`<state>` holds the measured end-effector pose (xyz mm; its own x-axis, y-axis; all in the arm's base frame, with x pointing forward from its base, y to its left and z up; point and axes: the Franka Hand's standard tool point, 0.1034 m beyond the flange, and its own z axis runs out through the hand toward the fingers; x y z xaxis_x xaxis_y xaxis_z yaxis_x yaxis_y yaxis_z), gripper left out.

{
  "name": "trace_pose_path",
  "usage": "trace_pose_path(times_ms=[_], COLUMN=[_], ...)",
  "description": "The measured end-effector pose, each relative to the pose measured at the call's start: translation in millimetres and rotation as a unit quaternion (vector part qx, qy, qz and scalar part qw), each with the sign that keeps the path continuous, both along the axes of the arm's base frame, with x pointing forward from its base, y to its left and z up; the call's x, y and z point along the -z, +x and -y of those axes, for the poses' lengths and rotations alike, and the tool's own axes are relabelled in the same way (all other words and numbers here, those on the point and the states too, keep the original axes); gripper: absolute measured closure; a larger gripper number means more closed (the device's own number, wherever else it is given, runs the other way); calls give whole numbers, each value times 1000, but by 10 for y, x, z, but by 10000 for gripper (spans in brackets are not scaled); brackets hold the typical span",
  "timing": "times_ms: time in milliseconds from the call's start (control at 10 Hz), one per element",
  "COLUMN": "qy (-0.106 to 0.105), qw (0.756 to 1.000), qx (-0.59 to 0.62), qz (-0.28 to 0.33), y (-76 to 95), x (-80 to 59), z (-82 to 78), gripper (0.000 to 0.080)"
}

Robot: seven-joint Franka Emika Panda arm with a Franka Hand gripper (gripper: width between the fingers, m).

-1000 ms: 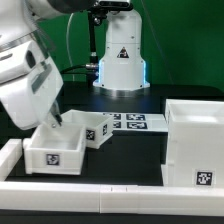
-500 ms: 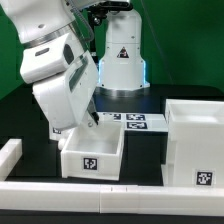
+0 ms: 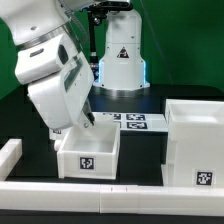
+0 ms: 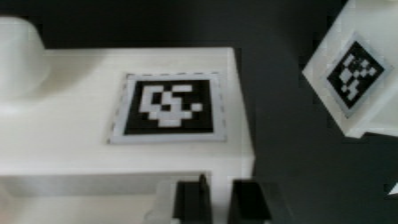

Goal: Assemble drawer

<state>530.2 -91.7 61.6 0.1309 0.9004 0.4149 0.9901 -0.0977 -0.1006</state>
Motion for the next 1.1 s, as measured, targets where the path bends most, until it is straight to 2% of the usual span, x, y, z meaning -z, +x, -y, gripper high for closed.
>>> trace_pose_path(times_ms=[200,400,600,700,900,1100], qy=[9,-6,-7,-6,-4,-2], qw=[1000,999,999,999,999,997], qx=[4,42,41,36,22,9], qz=[4,-27,-27,-18,43,77], y=[21,30,17,27,74,86], x=[71,67,78,82,94,101], z=[-80,-130,-116,-95,56,99], gripper=[759,759,759,759,759,759])
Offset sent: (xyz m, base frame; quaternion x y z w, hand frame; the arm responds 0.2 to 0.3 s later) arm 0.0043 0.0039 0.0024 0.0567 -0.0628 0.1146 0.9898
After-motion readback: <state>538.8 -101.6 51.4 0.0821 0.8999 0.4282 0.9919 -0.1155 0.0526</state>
